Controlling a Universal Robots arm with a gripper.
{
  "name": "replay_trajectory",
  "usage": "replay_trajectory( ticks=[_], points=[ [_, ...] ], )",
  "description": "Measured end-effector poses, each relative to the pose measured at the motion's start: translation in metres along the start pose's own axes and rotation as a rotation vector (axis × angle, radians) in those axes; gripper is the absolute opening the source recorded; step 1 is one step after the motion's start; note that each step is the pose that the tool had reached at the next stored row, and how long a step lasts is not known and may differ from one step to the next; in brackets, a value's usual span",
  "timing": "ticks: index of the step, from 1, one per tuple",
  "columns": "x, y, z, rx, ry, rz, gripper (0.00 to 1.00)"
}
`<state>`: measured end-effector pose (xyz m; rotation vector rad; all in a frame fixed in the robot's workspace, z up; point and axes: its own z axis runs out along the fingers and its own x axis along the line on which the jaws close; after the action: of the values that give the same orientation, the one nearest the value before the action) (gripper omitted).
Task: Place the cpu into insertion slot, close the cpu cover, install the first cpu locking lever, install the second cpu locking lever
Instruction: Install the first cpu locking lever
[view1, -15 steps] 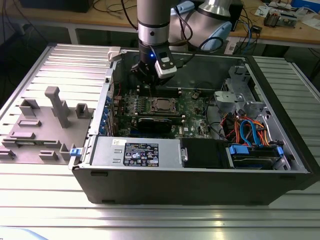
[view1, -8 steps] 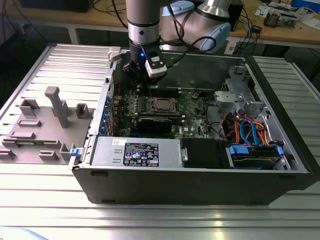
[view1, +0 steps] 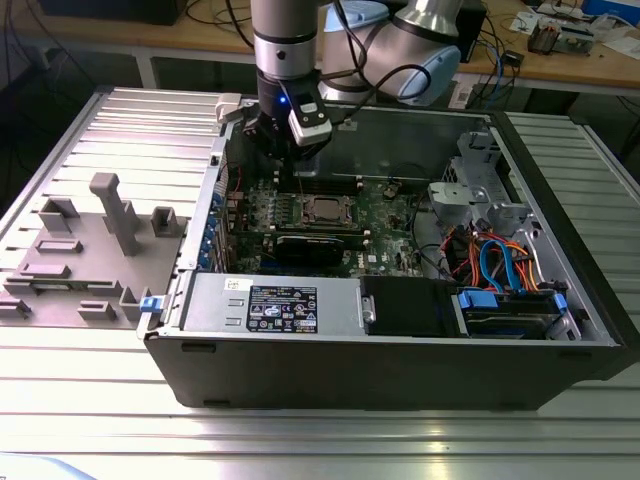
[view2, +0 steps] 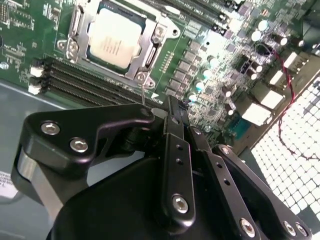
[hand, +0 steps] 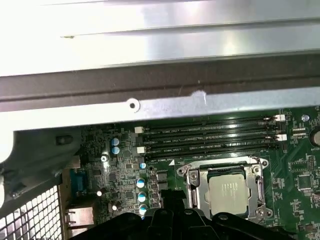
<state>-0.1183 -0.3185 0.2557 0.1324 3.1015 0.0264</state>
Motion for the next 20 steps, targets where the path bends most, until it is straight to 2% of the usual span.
replay_trajectory(
  ticks=[3, 5, 11, 20],
  points=[
    [0.0008, 0.0034, -0.0004, -0.0003, 0.0001, -0.006, 0.11],
    [0.0014, 0.0089, -0.0007, -0.0008, 0.0003, -0.020, 0.11],
    [-0.0012, 0.0102, -0.0009, -0.0015, 0.0006, -0.033, 0.11],
    [-0.0190, 0.0118, -0.0002, -0.0015, 0.0008, -0.038, 0.11]
  ],
)
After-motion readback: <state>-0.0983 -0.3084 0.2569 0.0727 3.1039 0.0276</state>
